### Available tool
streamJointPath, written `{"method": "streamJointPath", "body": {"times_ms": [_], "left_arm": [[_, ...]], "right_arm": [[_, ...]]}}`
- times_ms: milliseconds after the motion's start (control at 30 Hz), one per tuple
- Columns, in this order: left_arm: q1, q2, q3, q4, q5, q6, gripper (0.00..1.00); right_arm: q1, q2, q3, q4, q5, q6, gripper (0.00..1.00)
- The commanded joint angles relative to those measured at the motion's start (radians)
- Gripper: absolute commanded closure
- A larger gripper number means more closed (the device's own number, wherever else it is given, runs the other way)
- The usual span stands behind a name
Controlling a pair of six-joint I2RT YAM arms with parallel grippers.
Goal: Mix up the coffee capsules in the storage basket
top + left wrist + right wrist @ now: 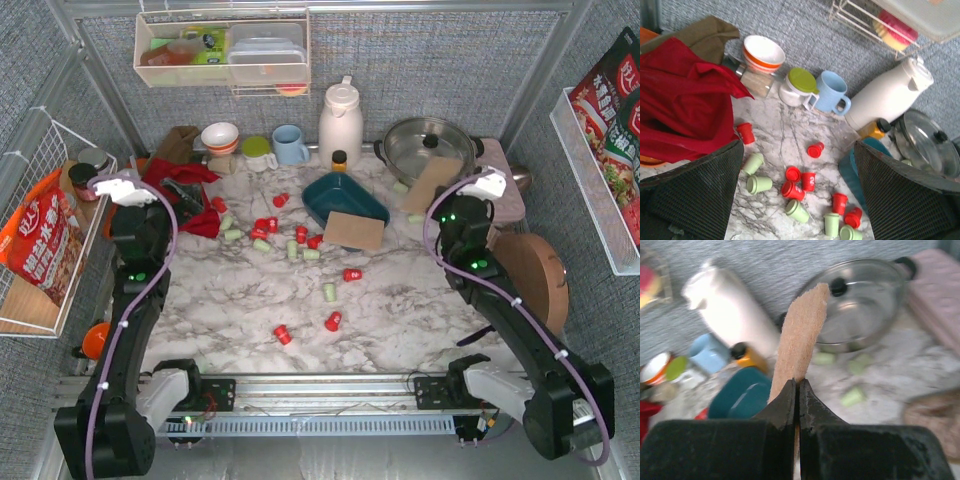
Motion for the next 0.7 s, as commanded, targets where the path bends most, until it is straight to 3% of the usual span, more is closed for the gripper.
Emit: {"method": "streamJointPath", "body": {"times_ms": [0, 267, 533, 600, 667], "left_arm": [[-0.017, 0.037, 0.029, -0.033, 0.062, 0.025, 0.01], [-0.071, 0.15, 0.098, -0.12, 0.132, 0.07, 0.01], [-0.163, 0.197, 0.126, -0.167, 0.127, 0.124, 0.01], [-0.198, 0.208, 0.133, -0.18, 0.128, 0.14, 0.01], [-0.232, 0.22, 0.136, -0.184, 0.129, 0.154, 0.01]], "right_arm": [[-0.052, -0.031, -0.026, -0.119, 0.207, -0.044, 1.0], [-0.174, 0.093, 0.0, -0.125, 0.191, -0.019, 1.0], [-0.293, 0.323, 0.086, -0.148, -0.011, 0.0, 1.0], [-0.308, 0.357, 0.097, -0.153, -0.04, -0.003, 0.87], [-0.321, 0.381, 0.111, -0.18, -0.042, -0.001, 0.62]]}}
